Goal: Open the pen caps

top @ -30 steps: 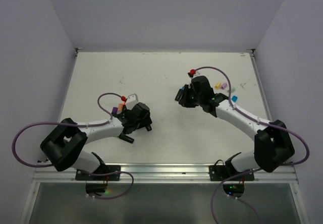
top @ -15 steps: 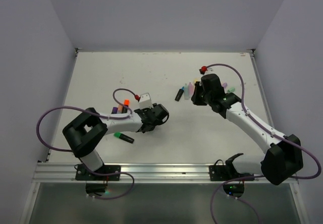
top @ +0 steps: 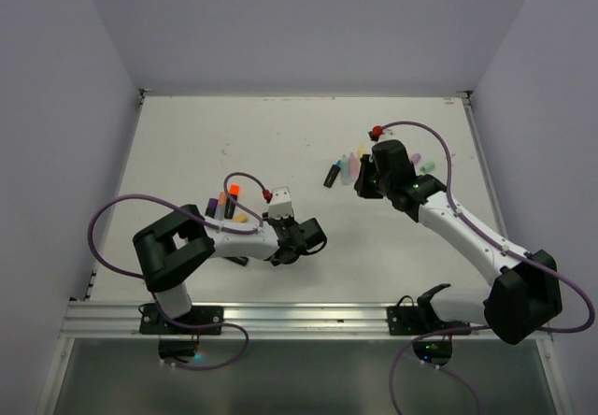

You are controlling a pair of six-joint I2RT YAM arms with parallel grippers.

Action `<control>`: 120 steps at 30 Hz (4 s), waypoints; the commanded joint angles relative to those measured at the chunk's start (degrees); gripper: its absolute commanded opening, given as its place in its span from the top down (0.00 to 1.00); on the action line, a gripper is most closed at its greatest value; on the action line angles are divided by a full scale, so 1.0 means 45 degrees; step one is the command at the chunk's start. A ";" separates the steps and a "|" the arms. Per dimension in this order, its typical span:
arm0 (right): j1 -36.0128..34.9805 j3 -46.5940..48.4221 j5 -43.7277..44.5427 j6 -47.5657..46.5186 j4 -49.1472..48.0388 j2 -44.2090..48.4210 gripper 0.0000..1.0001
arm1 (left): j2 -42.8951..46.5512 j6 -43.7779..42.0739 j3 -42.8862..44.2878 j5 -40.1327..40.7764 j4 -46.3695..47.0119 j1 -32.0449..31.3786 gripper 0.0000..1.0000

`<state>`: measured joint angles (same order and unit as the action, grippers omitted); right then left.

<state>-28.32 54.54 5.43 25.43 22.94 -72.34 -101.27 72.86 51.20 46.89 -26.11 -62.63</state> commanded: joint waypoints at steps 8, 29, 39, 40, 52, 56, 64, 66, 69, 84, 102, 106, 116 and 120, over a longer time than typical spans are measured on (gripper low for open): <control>0.0042 -0.0265 -0.0502 -0.0026 -0.0819 0.0157 0.81 | -0.1714 0.0705 -0.1241 -0.2512 -0.1074 -0.0047 1.00; -0.0426 -0.0753 -0.8061 0.2138 -0.6599 -0.4080 0.28 | 0.6021 -0.7305 -0.4834 -0.4151 0.6797 0.0129 1.00; -0.1051 -0.1515 -0.9234 0.3586 -0.9138 -0.5408 0.32 | 0.6744 -0.7460 -0.4874 -0.3878 0.7168 0.0109 1.00; -0.1129 -0.1515 -0.9273 0.3780 -0.9295 -0.5468 0.32 | 0.6724 -0.7480 -0.4797 -0.3878 0.7169 0.0129 1.00; -0.1403 -0.1457 -0.9507 0.4738 -1.0663 -0.6386 0.56 | 0.6958 -0.7558 -0.4678 -0.4015 0.7403 0.0109 1.00; -0.1442 -0.1476 -0.9625 0.4915 -1.0957 -0.6659 0.65 | 0.6958 -0.7500 -0.4698 -0.4034 0.7501 0.0110 1.00; -0.1501 -0.1671 -0.9684 0.5188 -1.1406 -0.6797 1.00 | 0.6978 -0.7364 -0.4640 -0.3743 0.7482 0.0109 1.00; -0.1501 -0.1808 -0.9547 0.5247 -1.1445 -0.6661 1.00 | 0.6978 -0.7227 -0.4659 -0.3586 0.7345 0.0110 0.86; -0.1501 -0.1886 -0.9371 0.5267 -1.1154 -0.6290 1.00 | 0.6978 -0.6778 -0.4970 -0.3273 0.7267 0.0129 0.49; -0.1500 -0.1867 -0.9136 0.5599 -1.0430 -0.4512 1.00 | 0.6060 -0.7245 -0.5108 -0.4423 0.8885 0.0129 0.59; 0.3281 -0.1282 -0.6949 0.4876 -0.8986 -0.3437 1.00 | 0.6297 -0.8280 -0.6614 -0.9170 1.3419 0.1437 1.00; 0.3772 -0.0931 -0.7007 0.4876 -0.8692 -0.3262 1.00 | 0.5730 -0.8457 -0.6183 -0.9678 1.3827 0.1477 1.00; 0.2760 -0.0987 -0.8865 0.4041 -0.6822 -0.3068 0.36 | 0.5884 -0.8964 -0.6222 -0.8215 1.3556 0.1594 1.00; 0.1374 -0.1358 -0.8725 0.4365 -0.6734 -0.2578 0.32 | 0.5709 -0.9510 -0.5812 -0.7492 1.3341 0.1574 1.00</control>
<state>-19.09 48.88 -32.12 45.76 -8.54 -86.67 -76.23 33.71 22.74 9.08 34.26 -55.88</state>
